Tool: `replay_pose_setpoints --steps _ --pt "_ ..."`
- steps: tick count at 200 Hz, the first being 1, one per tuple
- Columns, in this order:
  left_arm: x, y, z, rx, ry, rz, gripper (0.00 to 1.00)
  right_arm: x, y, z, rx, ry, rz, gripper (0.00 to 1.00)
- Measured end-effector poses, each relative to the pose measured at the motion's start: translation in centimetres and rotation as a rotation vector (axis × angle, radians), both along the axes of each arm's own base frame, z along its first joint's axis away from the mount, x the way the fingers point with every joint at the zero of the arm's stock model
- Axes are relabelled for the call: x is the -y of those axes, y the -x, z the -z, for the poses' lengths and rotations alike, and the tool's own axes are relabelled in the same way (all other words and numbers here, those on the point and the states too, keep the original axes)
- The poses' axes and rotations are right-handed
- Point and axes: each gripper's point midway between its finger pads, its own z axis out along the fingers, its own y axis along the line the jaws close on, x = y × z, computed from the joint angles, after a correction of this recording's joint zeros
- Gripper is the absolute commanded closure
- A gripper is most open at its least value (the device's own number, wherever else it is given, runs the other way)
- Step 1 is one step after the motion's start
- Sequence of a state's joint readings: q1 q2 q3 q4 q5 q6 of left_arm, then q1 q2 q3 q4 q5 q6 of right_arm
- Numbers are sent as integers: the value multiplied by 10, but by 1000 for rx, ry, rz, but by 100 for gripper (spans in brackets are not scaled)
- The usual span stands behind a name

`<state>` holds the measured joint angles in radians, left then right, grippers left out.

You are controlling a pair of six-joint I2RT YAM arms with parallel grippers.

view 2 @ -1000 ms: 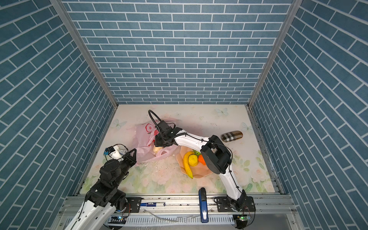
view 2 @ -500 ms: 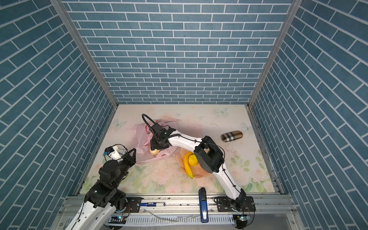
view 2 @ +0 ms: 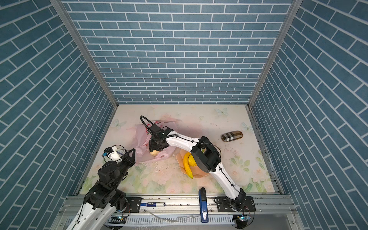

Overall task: Take fruits out of the plastic bag
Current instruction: Pick up the fruit from the plastic bag.

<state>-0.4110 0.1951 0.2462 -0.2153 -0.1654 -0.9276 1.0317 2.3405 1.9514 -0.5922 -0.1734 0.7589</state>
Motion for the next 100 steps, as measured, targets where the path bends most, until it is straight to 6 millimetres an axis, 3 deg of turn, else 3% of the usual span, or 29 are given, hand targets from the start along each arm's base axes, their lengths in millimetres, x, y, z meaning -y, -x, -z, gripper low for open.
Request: replay_pose_setpoints --steps 28,72,100 --pt "-1 0 0 1 -1 -3 100 3 7 4 -15 27 -9 35" --pt "-1 0 0 1 -2 -7 100 3 9 4 -12 26 -16 59" --pt "-2 0 0 1 -2 -10 100 4 10 0 1 18 -31 65"
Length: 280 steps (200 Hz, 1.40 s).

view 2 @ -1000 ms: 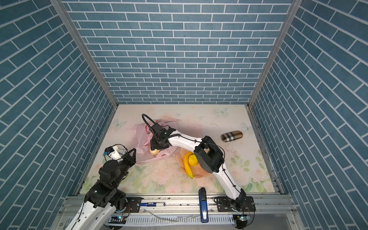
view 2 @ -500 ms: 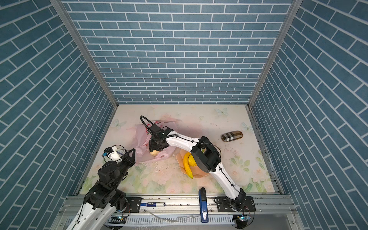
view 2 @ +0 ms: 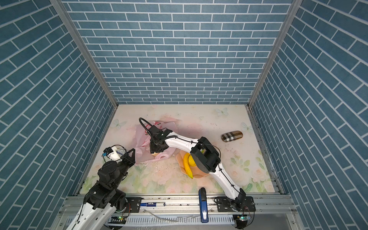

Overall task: Take fruits out of the plastic bag
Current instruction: Pick up the fruit from the plastic bag, then place the fruit on the plate.

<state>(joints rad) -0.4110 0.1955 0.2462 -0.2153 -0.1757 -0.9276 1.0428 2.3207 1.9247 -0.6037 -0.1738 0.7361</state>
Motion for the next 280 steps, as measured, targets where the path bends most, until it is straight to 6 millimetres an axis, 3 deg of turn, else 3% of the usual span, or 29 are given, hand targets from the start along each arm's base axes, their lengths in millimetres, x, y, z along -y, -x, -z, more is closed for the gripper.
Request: replay_pose_setpoints --steps 24,70,101,140,168,223,256,280 --pt "0 0 0 0 0 0 100 4 5 -24 23 -30 -33 65" --pt "0 0 -1 1 0 -1 100 1 15 -118 106 -200 -119 66" --pt "0 -1 -5 1 0 -2 100 4 24 -147 125 -255 -163 66" --pt "1 -4 -9 -5 -3 -3 100 19 36 -146 114 -239 -200 67" --pt "3 -7 -13 -10 -7 1 100 48 43 -144 118 -200 -182 67" --pt "9 -13 -25 5 -10 22 100 149 37 -150 194 -94 -11 67" --pt "14 -16 -24 -11 -20 43 100 212 36 -124 195 36 125 67" --pt "18 -16 -31 -3 -26 59 100 246 45 -106 181 124 199 67"
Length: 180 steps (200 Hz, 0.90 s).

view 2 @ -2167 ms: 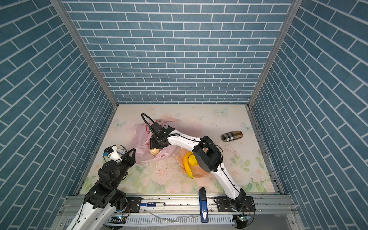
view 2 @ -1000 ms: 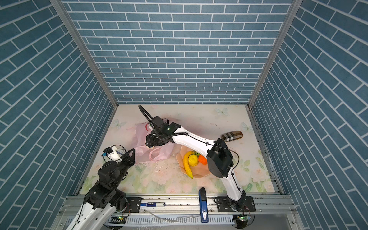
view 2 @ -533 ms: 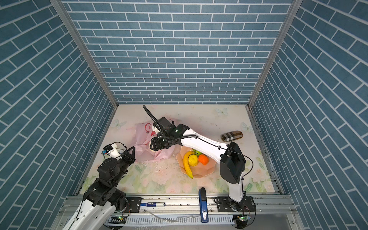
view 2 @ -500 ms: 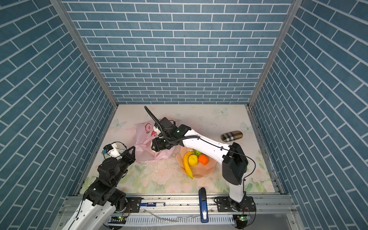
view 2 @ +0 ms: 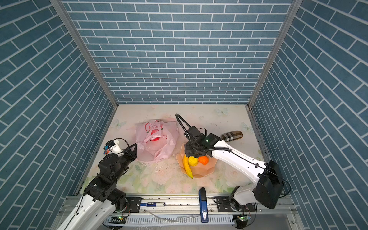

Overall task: Take fruits out of the plastic bag
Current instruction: Place the fruit on the plate.

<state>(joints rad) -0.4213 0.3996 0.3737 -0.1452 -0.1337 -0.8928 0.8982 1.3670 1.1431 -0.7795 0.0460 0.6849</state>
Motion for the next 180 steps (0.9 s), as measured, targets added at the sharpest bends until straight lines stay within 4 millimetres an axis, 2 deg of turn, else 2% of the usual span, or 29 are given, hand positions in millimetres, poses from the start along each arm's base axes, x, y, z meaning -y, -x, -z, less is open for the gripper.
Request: replay_pose_setpoints --steps 35,75,100,133,180 --pt "11 1 -18 29 -21 43 100 39 12 4 3 62 106 68" --pt "25 3 -21 27 -75 86 100 61 28 15 -35 86 172 68" --pt "30 3 -18 18 -105 96 100 65 38 25 -70 113 177 68" --pt "33 1 -12 1 -137 100 100 56 50 34 -105 136 139 68" --pt "37 1 -24 25 -146 114 100 55 59 57 -157 147 150 65"
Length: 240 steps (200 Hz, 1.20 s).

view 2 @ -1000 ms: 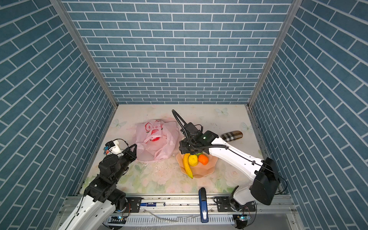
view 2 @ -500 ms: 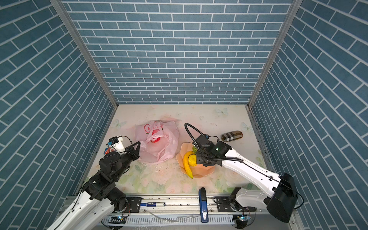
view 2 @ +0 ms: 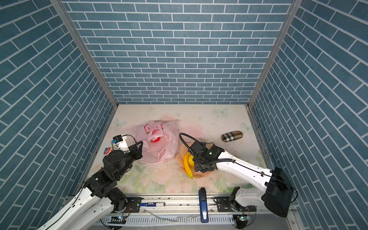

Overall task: Take fruits out of the plastic bag
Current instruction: Place the fruit on the plate.

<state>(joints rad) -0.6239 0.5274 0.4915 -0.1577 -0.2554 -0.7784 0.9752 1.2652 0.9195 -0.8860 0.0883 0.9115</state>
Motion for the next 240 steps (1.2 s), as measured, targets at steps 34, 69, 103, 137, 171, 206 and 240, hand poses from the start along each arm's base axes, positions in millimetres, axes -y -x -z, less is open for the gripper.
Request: replay_pose_setpoints --steps 34,69,103,137,171,206,240 --pt "0 0 -1 7 -6 -5 100 -2 1 11 -18 5 6 61" --pt "-1 0 -1 8 -7 -6 100 -9 -3 15 -16 -3 5 57" --pt "-2 0 -3 14 -5 -12 100 -12 -5 23 -23 0 4 52" --pt "-4 1 -5 21 -3 -21 100 -12 -4 26 -26 -1 5 46" --pt "-5 1 -6 24 -2 -24 100 -12 -4 27 -28 -6 20 38" --pt "-5 1 -6 25 -1 -25 100 -10 -3 28 -35 3 29 35" --pt "-5 1 -6 25 -2 -26 100 -4 0 29 -40 28 32 33"
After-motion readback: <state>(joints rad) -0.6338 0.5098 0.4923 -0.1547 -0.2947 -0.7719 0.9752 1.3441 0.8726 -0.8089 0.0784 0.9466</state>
